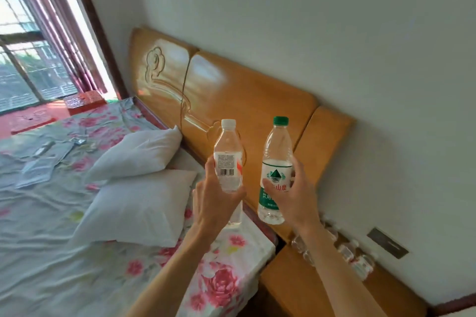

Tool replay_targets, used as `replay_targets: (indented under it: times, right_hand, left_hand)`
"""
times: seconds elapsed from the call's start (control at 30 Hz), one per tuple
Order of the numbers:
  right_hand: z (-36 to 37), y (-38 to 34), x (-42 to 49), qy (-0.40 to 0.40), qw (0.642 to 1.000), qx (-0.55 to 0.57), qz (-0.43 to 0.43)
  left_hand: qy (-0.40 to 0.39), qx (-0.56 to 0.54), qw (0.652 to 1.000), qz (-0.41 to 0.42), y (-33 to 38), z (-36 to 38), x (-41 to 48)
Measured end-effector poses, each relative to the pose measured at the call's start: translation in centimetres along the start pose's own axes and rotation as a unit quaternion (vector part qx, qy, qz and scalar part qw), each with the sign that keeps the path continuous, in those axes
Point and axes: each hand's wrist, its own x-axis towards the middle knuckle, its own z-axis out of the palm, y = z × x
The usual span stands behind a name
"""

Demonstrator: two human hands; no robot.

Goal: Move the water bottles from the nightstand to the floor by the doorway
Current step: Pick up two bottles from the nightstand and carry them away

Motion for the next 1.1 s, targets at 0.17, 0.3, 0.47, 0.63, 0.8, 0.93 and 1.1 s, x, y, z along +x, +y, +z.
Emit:
replay_targets:
  times: [0.17,0.3,0.47,0.63,0.8,0.93,1.1]
  right_hand:
    - [5.1,-4.6,-0.3,-0.082,0.995,0.027,-0.051]
    - [9.3,-8.7,-1.8,-0.121,0.988,0.042,-0.080]
    - [14.0,-13.5,-5.2,-0.154,0.980,0.061,-0.107]
    - [18.2,-17.9,-9.0,-0.197,0.969,0.081,-0.125]
    - [22.2,-21.9,-12.7,-0.213,0.961,0.092,-0.152]
    - [25.3,-25.5,-16.1,-0.235,0.952,0.092,-0.174]
    - [29.6,-30.1,-20.6,-0.275,0.932,0.131,-0.194]
  left_hand:
    - [0.072,0.046,0.995,-0.046,-2.7,-7.0,-0.9]
    - [0.119,0.071,0.987,-0.082,-4.6,-12.7,-2.5]
    - [0.183,0.087,0.973,-0.112,-8.1,-19.2,-4.4]
    - [0.226,0.091,0.962,-0.121,-11.0,-25.2,-7.1]
    - [0.258,0.106,0.949,-0.147,-13.4,-31.2,-9.9]
    - [0.283,0.127,0.937,-0.160,-15.3,-36.1,-12.5]
    - [0.319,0.152,0.920,-0.167,-17.8,-42.4,-16.1]
